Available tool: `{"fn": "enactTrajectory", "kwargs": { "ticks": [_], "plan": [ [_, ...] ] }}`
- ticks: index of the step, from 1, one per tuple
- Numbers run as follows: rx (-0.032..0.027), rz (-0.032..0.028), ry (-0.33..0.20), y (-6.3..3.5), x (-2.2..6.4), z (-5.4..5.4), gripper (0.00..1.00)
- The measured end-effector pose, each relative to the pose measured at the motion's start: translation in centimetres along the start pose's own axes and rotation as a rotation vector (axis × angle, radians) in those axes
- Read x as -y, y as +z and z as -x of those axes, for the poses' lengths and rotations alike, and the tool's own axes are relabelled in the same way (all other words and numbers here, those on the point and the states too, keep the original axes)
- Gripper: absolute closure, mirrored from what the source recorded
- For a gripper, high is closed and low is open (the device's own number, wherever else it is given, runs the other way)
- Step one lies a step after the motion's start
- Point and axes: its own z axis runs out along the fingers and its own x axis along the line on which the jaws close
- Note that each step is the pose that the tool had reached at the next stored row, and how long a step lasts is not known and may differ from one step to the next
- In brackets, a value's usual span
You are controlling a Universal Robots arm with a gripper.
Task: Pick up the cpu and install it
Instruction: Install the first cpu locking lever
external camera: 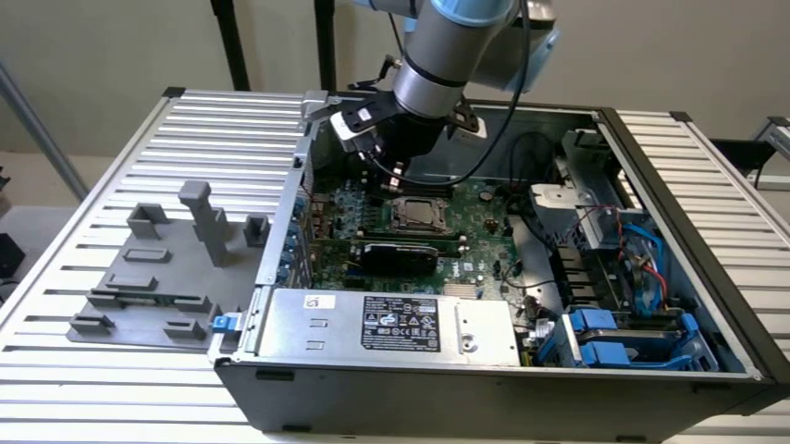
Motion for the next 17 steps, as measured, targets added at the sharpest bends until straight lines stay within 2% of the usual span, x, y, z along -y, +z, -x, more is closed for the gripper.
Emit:
{"fn": "enactTrajectory", "kwargs": {
  "ticks": [1,3,12,15,17],
  "plan": [
    [-0.0027,0.0000,0.006,0.03,0.12,0.01,0.89],
    [-0.0119,0.0001,0.023,0.05,0.19,0.01,0.89],
    [-0.0703,-0.0001,0.117,0.08,0.29,0.01,0.89],
    [-0.0866,-0.0001,0.145,0.09,0.33,0.02,0.89],
    [-0.0957,-0.0029,0.159,0.11,0.38,0.02,0.89]
  ]
}}
